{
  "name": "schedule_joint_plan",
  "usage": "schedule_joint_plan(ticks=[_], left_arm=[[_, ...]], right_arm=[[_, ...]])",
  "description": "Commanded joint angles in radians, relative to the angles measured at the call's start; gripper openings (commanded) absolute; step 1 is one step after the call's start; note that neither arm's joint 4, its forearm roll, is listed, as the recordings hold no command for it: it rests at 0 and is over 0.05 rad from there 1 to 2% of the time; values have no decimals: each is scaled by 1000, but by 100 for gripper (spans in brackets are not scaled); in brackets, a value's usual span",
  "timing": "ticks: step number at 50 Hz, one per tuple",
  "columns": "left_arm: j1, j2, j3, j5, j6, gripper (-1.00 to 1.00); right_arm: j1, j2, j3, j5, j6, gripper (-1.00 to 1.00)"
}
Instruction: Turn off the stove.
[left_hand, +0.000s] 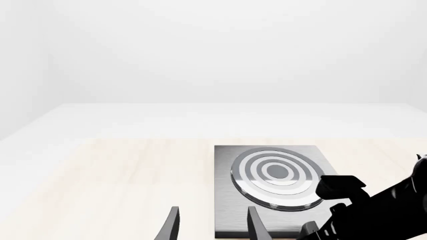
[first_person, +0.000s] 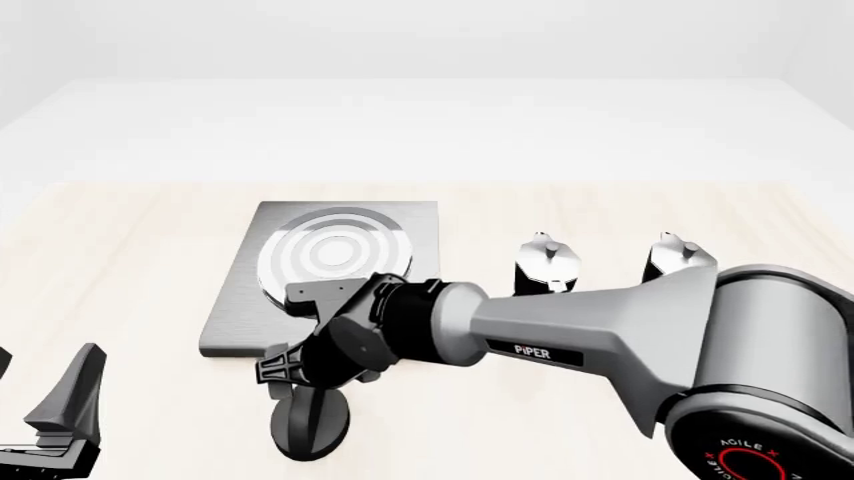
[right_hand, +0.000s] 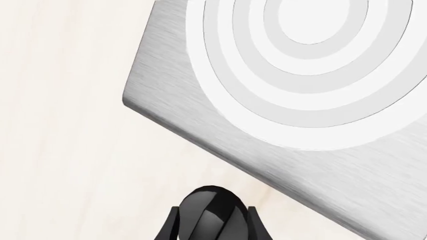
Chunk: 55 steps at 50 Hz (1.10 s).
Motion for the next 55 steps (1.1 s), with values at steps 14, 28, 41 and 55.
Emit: schedule_joint_plan(ticks=[14,28,41,55], left_arm=[[0,0,0,0,0,100],[0,0,0,0,0,100],[0,0,0,0,0,100],[0,0,0,0,0,100]], right_arm=[[12,49,-6,-9,37,100],[0,35,43,-32,69,100],[-50,1,100,-50,71,100],[-83,-19,150,-75,87,100]])
